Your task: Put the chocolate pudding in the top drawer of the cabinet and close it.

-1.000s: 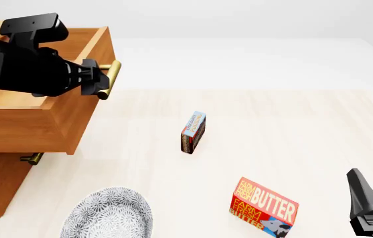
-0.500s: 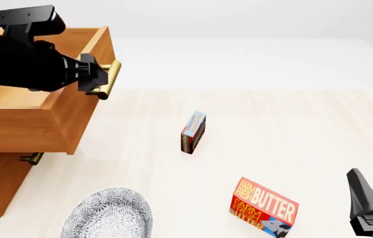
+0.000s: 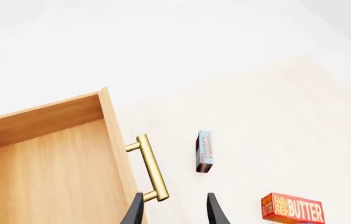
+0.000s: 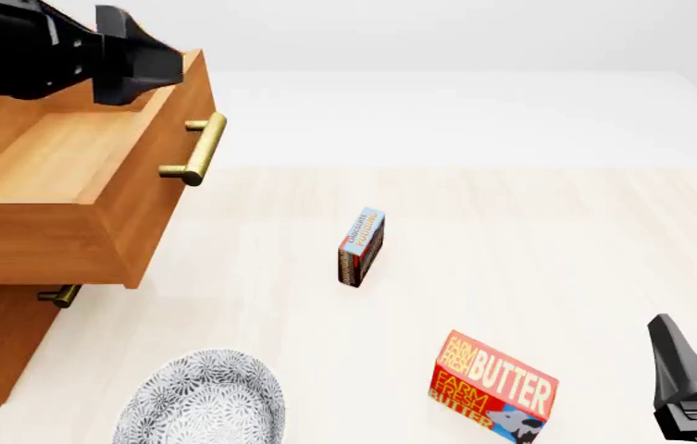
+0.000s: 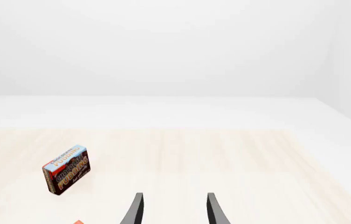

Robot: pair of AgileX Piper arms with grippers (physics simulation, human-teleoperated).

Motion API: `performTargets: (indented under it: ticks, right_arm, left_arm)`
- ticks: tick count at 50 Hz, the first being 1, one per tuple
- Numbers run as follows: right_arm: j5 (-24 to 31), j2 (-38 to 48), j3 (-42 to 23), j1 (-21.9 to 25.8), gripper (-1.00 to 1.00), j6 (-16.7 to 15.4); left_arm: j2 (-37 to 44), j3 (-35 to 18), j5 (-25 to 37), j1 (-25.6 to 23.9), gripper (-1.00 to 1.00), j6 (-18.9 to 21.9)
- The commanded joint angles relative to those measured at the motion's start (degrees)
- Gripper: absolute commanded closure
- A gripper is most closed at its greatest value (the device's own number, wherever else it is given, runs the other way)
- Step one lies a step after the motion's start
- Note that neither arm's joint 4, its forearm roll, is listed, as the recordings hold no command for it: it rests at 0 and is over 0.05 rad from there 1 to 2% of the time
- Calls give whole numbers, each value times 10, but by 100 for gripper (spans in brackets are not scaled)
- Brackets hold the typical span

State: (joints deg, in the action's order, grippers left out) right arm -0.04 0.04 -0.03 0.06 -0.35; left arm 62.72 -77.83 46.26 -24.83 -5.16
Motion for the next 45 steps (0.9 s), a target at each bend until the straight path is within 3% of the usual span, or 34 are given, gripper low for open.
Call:
performTargets:
  ticks: [1, 21, 27, 32, 45]
  right_arm:
    - [0, 0, 0, 0, -100, 0]
    - [0, 0, 0, 0, -100, 0]
    - [0, 0, 0, 0, -100, 0]
    - [0, 0, 0, 0, -100, 0]
    - [0, 0, 0, 0, -100, 0]
  left_arm:
    - [-45, -10, -4, -13, -100, 49]
    - [-133, 129, -115, -67, -100, 101]
    - [-183, 199, -149, -74, -100, 98]
    - [-227, 257, -181, -74, -100, 122]
    - [-228, 333, -254, -134, -100, 130]
